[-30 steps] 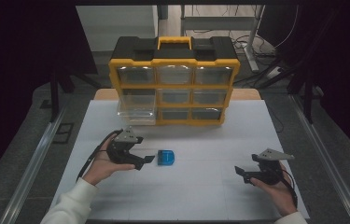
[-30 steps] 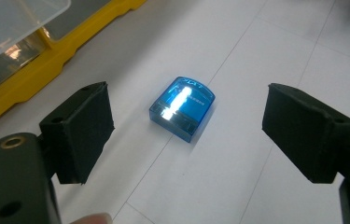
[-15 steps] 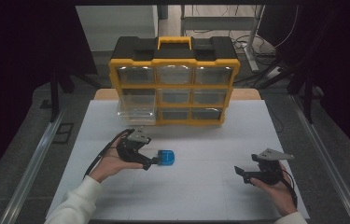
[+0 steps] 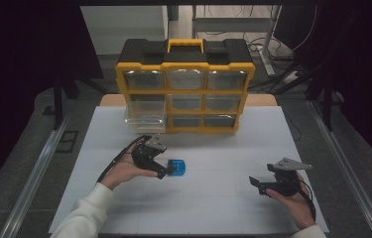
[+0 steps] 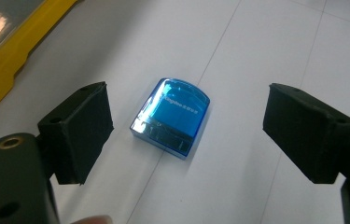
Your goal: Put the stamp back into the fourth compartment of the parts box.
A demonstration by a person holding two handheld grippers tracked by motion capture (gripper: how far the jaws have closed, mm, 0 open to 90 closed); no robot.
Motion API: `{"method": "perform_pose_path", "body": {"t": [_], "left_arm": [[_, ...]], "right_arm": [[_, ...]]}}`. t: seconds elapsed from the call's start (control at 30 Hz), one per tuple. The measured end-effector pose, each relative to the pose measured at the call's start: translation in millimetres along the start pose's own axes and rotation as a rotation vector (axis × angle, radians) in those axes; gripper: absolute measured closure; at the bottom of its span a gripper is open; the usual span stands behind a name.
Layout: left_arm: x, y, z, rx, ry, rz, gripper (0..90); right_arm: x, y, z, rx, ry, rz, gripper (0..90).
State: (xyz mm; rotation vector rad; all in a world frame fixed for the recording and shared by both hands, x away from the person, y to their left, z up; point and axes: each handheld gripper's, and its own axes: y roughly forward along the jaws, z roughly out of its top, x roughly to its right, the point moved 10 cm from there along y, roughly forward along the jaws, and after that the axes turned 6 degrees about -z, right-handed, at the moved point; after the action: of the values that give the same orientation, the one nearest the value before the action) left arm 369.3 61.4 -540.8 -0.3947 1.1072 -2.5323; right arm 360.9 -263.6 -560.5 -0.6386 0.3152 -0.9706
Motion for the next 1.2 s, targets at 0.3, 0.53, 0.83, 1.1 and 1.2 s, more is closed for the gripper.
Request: {"method": "perform_pose_path", "body": {"t": [0.3, 0.53, 0.83, 1.1, 1.2], "left_arm": [[-2.3, 12.9, 2.8, -0.034, 0.019, -0.009, 16.1], [-3.5, 19.0, 2.1, -0.055, 0.018, -0.003, 16.0], [-5.3, 26.5, -0.9, -0.086, 0.029, 0.004, 14.6], [-6.4, 38.7, -2.1, -0.12, 0.034, -0.001, 12.9], [-7.4, 43.0, -1.4, -0.126, 0.033, -0.003, 11.9]], "right_arm": [[0.6, -0.4, 0.3, 0.003, 0.003, -0.001, 12.5], [0.3, -0.1, 0.2, 0.001, 0.001, 0.0, 12.5], [-0.3, -0.1, 0.1, 0.0, 0.001, 0.002, 12.5], [-0.2, 0.0, -0.1, -0.001, 0.0, 0.001, 12.5], [-0.1, -0.1, -0.1, -0.001, 0.0, 0.002, 12.5]]}}
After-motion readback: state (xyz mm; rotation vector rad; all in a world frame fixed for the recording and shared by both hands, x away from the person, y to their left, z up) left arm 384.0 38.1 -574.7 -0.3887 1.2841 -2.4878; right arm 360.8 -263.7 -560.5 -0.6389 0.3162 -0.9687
